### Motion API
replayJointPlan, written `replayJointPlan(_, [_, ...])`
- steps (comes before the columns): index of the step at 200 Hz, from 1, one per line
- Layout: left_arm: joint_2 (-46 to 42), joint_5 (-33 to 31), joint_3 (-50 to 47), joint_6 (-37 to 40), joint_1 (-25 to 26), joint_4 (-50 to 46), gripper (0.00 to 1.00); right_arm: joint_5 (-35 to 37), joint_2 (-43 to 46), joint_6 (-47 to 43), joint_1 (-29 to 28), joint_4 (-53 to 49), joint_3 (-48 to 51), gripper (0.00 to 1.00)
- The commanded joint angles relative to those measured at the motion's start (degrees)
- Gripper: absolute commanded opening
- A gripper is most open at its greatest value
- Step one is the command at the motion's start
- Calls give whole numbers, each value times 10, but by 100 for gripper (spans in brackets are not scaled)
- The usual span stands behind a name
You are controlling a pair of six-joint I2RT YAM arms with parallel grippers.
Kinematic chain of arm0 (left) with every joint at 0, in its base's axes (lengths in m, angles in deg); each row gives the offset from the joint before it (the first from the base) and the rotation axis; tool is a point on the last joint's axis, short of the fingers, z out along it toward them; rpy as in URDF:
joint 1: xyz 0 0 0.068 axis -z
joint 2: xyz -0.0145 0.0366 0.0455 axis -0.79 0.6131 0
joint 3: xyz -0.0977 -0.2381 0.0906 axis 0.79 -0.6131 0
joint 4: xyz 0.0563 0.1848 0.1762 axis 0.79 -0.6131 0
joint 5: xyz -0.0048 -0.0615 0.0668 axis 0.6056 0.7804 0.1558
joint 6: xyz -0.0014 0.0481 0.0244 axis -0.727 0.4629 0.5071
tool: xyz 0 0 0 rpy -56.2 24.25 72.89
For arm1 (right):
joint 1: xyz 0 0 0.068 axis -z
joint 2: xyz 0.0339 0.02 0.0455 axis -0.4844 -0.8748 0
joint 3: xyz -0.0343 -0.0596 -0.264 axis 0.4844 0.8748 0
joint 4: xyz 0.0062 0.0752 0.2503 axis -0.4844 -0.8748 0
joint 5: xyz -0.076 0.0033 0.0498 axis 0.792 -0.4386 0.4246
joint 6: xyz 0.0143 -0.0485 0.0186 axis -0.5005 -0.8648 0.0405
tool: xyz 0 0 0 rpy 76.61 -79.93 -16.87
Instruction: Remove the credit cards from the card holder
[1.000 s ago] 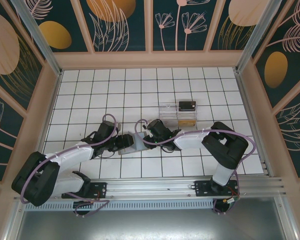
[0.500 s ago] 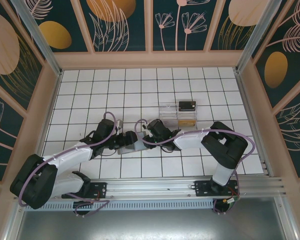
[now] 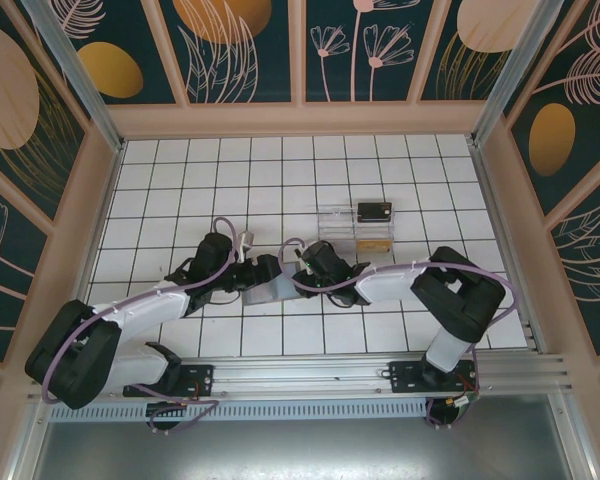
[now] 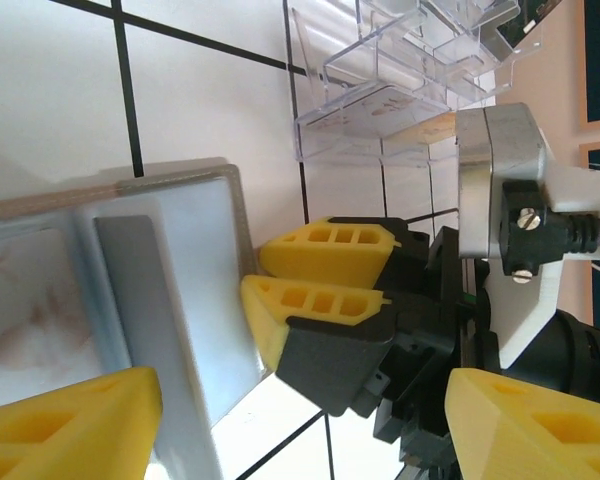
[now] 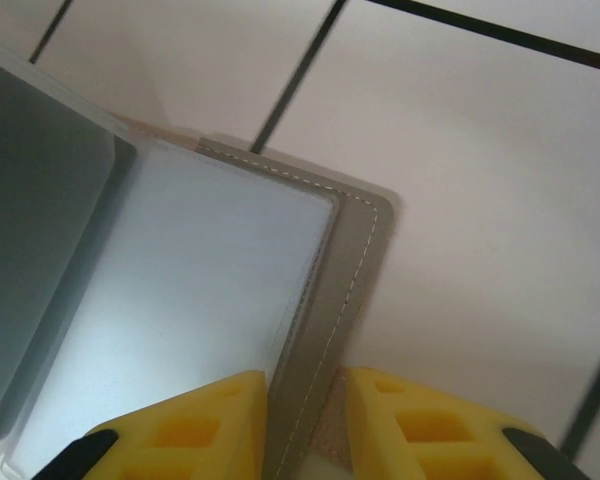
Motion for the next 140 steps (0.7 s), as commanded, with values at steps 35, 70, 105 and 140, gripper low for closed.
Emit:
replayJointPlan(35, [-10,-2,-8,-26,4,64,76,22,27,17,16,-30,22,30])
replayJointPlan(70, [64,16,10,-33,23,106,75,14,23,18,15,-34,20,30])
replayJointPlan(105, [50,-26,25,-9,28,42,73,15,27,18,15,-35,22,30])
replayJointPlan(140, [-6,-130,40,38,29,-118,74,2,17,14,15,-31,17,30])
